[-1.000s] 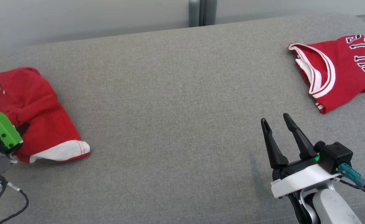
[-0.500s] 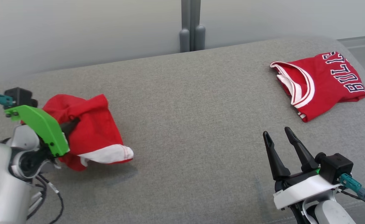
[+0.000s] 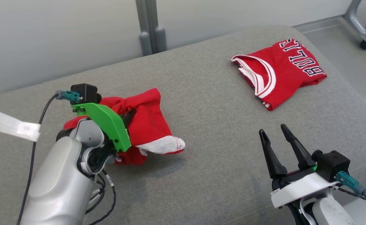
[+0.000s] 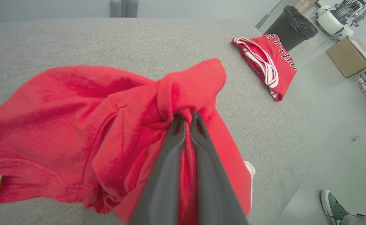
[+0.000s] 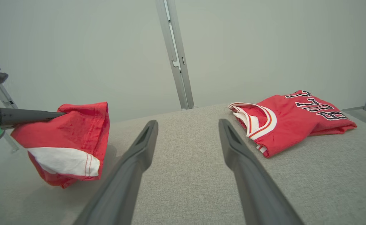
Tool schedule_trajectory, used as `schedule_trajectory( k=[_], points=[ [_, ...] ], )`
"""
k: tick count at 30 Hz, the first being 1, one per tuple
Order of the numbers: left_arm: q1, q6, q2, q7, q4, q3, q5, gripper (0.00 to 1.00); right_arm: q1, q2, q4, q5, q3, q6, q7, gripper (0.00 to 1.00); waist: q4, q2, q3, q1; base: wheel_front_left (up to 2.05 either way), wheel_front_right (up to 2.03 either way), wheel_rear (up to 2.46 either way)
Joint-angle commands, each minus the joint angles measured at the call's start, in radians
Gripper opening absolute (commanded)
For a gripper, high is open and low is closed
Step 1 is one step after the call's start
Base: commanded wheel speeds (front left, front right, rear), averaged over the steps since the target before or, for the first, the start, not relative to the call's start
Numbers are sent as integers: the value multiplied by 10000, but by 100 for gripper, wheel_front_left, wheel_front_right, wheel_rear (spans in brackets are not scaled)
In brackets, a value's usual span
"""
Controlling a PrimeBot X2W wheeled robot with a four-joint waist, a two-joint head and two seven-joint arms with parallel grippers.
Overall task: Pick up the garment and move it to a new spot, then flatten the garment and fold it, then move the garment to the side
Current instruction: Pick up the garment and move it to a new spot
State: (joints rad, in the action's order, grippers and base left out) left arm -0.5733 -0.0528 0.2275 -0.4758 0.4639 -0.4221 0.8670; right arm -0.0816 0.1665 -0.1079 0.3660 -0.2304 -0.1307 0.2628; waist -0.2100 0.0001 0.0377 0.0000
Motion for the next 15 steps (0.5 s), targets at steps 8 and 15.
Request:
schedule_trajectory(
  k=[8,15],
  points=[
    [-732,-272,-728,653,869,-396,-325,0,-290,-111,10,5,-47,0,33,100,-1259,-1,543,0,0,0,0],
    [-1105,-545,-1150,1027,1704,-653,-170,0,-365,-175,3,5,-72,0,34,100,-1540,-1,636,0,0,0,0]
  ],
)
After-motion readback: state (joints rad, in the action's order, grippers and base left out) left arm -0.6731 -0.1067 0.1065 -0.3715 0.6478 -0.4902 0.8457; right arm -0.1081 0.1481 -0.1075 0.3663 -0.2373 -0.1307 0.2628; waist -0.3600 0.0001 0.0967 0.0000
